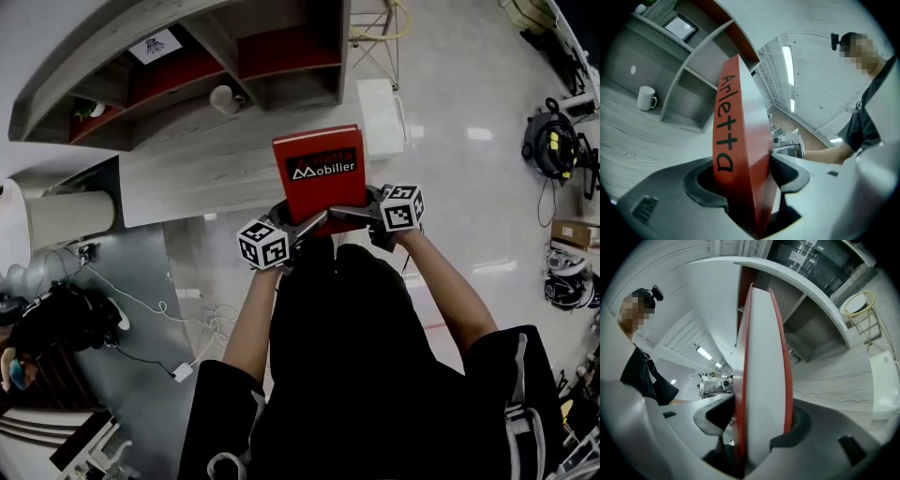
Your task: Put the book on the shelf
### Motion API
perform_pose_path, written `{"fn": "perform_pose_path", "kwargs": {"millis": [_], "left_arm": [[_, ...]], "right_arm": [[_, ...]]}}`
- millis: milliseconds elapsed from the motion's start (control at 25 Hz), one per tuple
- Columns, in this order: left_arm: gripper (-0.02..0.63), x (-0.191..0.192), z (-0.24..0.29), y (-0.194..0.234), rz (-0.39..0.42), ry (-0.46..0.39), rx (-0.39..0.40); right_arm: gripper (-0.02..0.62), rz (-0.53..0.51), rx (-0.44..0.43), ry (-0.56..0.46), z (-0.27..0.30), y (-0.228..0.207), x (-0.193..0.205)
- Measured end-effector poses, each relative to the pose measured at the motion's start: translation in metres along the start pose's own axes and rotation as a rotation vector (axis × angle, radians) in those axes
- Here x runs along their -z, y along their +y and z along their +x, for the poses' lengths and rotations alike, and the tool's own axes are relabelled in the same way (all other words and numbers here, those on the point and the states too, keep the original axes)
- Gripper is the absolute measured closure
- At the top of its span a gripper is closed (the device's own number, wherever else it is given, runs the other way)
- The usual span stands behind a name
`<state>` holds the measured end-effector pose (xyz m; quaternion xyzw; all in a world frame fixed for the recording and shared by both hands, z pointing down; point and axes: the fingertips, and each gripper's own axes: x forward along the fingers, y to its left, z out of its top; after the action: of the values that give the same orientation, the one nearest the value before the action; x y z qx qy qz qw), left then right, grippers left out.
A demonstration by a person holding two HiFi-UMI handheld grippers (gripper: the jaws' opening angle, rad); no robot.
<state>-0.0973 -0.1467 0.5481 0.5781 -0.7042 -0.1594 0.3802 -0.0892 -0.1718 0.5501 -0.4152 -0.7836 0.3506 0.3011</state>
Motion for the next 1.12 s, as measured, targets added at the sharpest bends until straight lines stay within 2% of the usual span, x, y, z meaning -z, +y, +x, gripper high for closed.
{"fn": "perform_pose_path", "kwargs": {"millis": [160,360,600,1120], "left_arm": [[0.321,-0.013,0.001,0.02,0.009,0.0,-0.009],[0.31,-0.018,-0.001,0.043,0.041,0.031,-0.034],[0.301,-0.045,0.015,0.123,0.027,0.052,-0.044],[0.287,-0.07,0.053,0.197,0.105,0.11,-0.086]], "right_arm": [[0.364,-0.032,0.021,0.032,0.012,-0.013,-0.015],[0.351,-0.058,0.059,0.025,0.027,-0.028,-0.022],[0.333,-0.081,0.133,0.088,0.069,-0.094,-0.056],[0.295,-0.129,0.256,0.109,0.087,-0.174,-0.088]]}}
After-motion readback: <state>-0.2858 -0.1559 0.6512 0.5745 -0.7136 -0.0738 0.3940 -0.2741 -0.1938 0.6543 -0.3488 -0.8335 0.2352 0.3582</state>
